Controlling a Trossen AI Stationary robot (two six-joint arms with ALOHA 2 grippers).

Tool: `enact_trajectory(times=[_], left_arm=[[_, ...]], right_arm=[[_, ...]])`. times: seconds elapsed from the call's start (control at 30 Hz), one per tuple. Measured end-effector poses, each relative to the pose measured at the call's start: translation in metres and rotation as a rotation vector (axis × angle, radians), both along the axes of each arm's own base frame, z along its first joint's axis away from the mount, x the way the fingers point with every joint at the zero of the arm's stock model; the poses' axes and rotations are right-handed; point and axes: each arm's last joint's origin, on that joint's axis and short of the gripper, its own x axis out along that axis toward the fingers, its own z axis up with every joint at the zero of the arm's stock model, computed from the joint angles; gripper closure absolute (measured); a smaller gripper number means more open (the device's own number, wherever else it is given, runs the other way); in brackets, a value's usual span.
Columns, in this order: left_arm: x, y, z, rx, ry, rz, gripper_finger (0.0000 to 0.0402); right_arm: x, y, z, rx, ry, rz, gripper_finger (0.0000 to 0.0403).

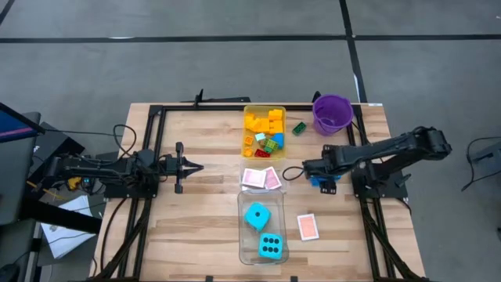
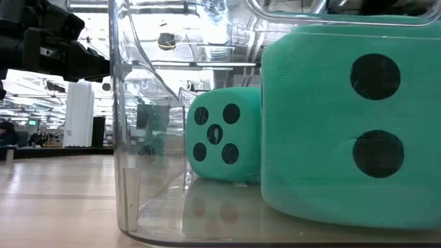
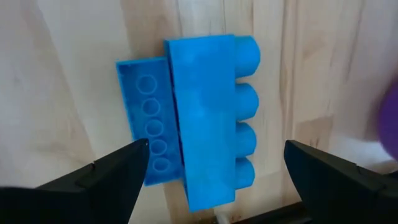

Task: Pick & Place Toys
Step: Put the blue game piece into the yellow bin

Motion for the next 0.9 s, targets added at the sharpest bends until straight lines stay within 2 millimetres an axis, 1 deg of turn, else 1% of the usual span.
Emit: enact_trajectory(times=[0.17,0.33,0.47,0.6,0.7,0.9], left_arm=[[0.000,0.000,0.000,0.000,0.000,0.000,0.0385],[0.000,0.000,0.000,0.000,0.000,0.000,0.0385],[0.000,0.000,0.000,0.000,0.000,0.000,0.0385],[0.000,0.000,0.000,0.000,0.000,0.000,0.0385],[0.000,0.000,0.000,0.000,0.000,0.000,0.0385],[0.000,0.000,0.000,0.000,0.000,0.000,0.0385]], right_arm=[[0.007,-0.012,-0.013,0.047,0.066,-0.031,0.0039],[0.016,-0.022,-0.025,0.061,0.083,-0.013,0.0039],[0.017,-0.028,-0.028,0.075,0.090,-0.023,0.0039],[0.020,-0.034,-0.029,0.141,0.061,-0.010,0.0039],[0.021,-0.041,-0.032,0.163,0.072,-0.005,0.0039],[0.018,-0.052,-0.035,0.205,0.056,-0.033,0.0039]])
